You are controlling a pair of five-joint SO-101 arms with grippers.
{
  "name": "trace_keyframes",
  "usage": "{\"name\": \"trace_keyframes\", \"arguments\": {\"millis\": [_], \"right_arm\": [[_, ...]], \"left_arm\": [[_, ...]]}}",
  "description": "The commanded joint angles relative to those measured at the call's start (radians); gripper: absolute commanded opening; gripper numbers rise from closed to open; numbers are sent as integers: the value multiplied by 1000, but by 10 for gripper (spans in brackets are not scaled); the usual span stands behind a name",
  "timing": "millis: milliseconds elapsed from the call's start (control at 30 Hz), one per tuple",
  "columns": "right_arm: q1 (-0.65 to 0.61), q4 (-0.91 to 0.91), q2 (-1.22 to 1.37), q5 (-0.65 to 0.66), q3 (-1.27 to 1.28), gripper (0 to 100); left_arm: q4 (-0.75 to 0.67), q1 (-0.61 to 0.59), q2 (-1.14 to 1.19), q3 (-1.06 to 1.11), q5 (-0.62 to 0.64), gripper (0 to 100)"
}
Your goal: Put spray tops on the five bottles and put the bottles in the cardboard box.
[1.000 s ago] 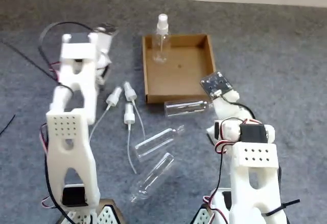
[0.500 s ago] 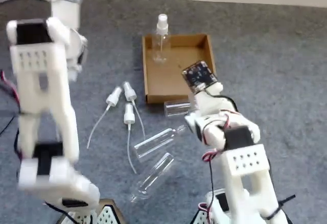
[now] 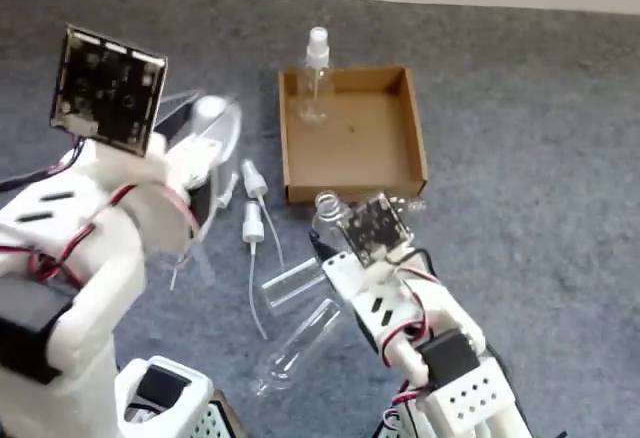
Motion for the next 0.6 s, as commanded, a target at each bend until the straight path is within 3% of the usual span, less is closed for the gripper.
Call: {"name": "trace_keyframes", "arguments": {"millis": [0,133,333,567], "right_arm": [[-13,-36,-125,-18,28,3],[-13,-31,-245,-17,58,3],[-13,27,-348,-17,113,3],[-13,33,-369,-20,116,3]], "left_arm": [[-158,107,-16,1,64,4],[-315,179,13,30,68,4],[-511,191,166,76,68,4],[-588,193,278,68,68,4]]}}
